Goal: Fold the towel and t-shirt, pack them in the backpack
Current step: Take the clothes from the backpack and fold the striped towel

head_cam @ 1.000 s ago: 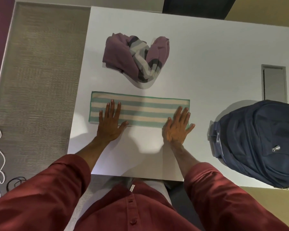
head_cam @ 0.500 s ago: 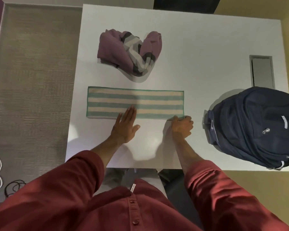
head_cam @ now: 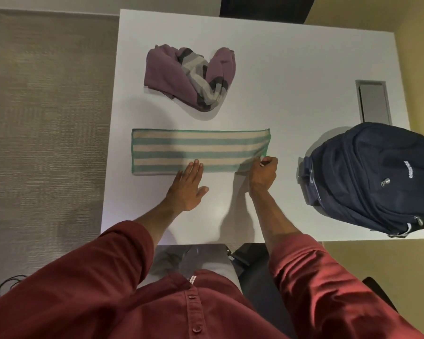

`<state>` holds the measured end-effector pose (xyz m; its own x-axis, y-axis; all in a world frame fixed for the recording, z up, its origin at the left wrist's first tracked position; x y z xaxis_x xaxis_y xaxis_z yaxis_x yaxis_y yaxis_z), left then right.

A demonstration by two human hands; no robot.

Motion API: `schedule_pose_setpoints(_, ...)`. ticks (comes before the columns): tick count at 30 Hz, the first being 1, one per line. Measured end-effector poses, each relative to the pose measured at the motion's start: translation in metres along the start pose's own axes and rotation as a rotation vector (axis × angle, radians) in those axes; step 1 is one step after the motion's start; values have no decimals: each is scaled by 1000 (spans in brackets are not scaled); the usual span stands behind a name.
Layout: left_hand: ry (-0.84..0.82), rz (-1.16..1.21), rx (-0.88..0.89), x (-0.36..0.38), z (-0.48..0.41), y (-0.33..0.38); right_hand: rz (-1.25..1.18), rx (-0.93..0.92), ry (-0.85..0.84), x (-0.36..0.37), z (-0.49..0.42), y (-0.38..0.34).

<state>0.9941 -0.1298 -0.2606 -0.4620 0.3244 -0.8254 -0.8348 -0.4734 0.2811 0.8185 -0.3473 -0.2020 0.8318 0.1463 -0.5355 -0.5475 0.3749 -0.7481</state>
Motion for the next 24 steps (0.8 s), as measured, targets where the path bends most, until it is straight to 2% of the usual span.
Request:
schedule_pose_setpoints(3,-44,126,35,-6,-5,6,-10,-85,-35,4,12,-19)
schedule_pose_setpoints(7,125,336,31,-38,-8,-5,48,-334,-119,18,40,-49)
schedule_pose_setpoints(9,226,547,-30,-60,-8,-18,88,-428,-165,31,61,-59)
schedule_pose_setpoints(12,274,948,-131,-83,-13,-38,142,-536,-262,56,92,-64)
schedule_pose_setpoints(14,264,1188,-174,-93,-16,-49,198,-571,-331,77,111,-60)
schedule_pose_setpoints(16,184,1347,-234,-93,-18,-54,252,-601,-393,97,128,-53)
schedule_pose_setpoints(18,169,1315,-261,-88,-20,-61,291,-652,-439,113,143,-44)
schedule_pose_setpoints(21,259,1175,-350,-71,-21,-85,327,-782,-456,126,160,-38)
schedule_pose_setpoints(24,273,1179,-448,-58,-13,-97,352,-882,-492,132,169,-39)
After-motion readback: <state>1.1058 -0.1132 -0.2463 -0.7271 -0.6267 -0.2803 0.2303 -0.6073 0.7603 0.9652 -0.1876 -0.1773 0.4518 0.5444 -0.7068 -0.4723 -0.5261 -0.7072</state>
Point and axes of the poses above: each hand's wrist, its own z-axis away from the middle knuckle, its own x-axis out of the palm, y = z × x, the point moved 9 cm from there along -z, towards the middle knuckle, and after that the axes turned 1 degree about -z, right-handed, at the moved point
